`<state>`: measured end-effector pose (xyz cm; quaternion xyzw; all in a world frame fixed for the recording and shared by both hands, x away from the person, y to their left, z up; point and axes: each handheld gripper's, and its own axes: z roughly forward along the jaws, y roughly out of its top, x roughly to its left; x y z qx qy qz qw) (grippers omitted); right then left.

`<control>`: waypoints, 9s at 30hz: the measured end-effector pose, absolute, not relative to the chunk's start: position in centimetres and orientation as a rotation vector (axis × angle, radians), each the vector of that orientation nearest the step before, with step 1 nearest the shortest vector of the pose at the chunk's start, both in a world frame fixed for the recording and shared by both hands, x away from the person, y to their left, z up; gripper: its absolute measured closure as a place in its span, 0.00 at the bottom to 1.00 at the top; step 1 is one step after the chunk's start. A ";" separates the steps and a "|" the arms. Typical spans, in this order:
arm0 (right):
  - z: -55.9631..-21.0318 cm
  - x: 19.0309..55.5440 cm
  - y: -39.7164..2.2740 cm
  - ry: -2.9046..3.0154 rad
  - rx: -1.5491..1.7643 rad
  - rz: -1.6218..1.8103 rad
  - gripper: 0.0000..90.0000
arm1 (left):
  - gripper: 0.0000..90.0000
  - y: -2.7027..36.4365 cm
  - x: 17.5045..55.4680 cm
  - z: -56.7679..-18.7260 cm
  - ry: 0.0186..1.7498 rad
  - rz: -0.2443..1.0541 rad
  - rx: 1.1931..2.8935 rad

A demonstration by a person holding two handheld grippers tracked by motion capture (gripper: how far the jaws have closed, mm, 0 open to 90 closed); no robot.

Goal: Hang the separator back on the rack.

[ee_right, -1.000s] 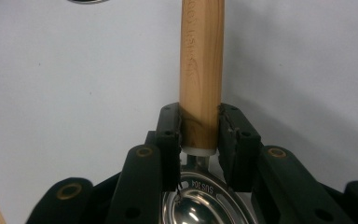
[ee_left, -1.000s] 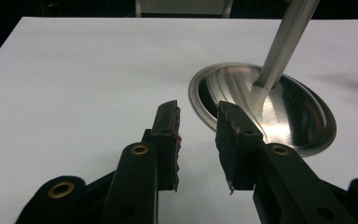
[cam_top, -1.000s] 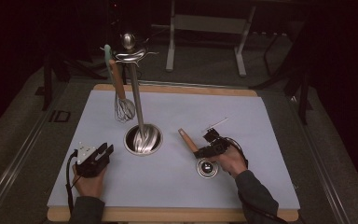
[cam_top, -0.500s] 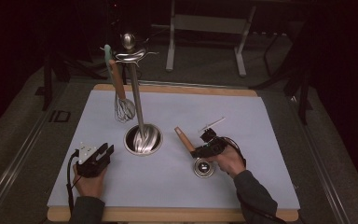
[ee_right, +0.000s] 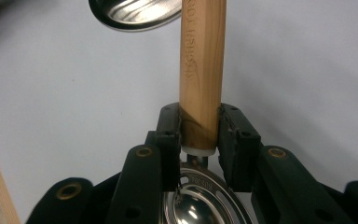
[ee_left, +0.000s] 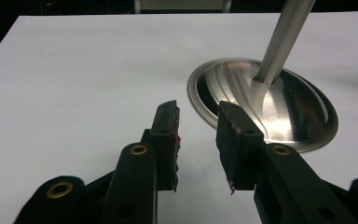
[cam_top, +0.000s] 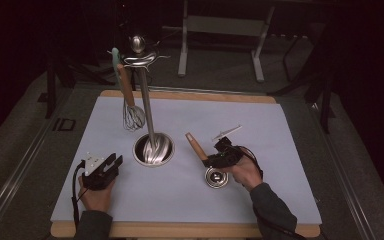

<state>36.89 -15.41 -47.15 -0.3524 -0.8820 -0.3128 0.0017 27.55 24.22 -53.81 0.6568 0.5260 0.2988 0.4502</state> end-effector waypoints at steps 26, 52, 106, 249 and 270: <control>-45.2 36.2 -15.0 -2.773 -1.060 -1.116 0.79 | 0.77 24.2 27.7 -53.8 1.287 0.726 1.646; -43.7 35.3 -13.4 -2.824 -0.888 -1.247 0.79 | 0.77 24.0 27.7 -53.8 1.281 0.726 1.666; -37.5 35.0 -13.6 -2.840 -0.813 -1.544 0.79 | 0.76 24.2 27.7 -53.9 1.292 0.714 1.648; -30.7 36.0 -5.7 -2.930 -0.352 -1.894 0.70 | 0.75 24.2 27.7 -53.9 1.292 0.710 1.634; -33.0 36.1 -10.6 -3.037 -0.495 -1.615 0.65 | 0.75 24.2 27.7 -53.9 1.291 0.711 1.639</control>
